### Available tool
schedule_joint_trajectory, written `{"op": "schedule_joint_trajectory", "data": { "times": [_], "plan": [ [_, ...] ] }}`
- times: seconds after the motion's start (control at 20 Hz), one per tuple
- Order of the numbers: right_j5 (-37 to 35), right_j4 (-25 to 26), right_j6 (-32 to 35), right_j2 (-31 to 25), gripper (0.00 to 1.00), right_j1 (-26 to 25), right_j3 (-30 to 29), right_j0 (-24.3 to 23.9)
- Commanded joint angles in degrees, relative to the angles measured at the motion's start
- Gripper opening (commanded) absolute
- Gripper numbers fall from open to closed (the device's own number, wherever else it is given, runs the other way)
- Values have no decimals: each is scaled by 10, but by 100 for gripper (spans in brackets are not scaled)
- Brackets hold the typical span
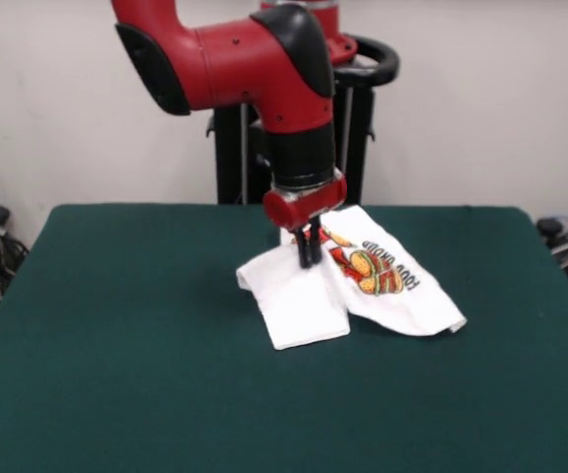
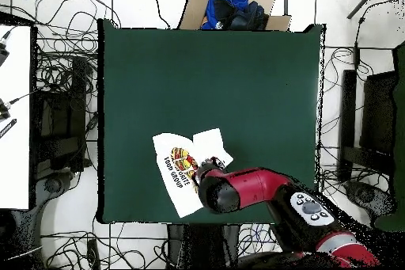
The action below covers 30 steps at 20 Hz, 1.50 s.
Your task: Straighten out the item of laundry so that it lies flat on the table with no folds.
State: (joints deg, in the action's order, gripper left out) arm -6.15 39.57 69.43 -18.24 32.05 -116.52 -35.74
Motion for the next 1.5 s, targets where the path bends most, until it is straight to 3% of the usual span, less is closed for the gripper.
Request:
{"op": "schedule_joint_trajectory", "data": {
  "times": [0.05, 0.45, 0.95, 1.25, 1.3, 1.5],
  "plan": [
    [-56, 14, 72, 74, 0, 23, 50, 42],
    [-6, 8, 74, 65, 0, 45, 36, 41],
    [98, 20, 82, -27, 0, 16, 15, -27],
    [77, 13, 71, 2, 0, 17, 25, -7],
    [71, 12, 68, 6, 100, 18, 27, -3],
    [52, 6, 68, 27, 100, 20, 36, 18]
  ]
}}
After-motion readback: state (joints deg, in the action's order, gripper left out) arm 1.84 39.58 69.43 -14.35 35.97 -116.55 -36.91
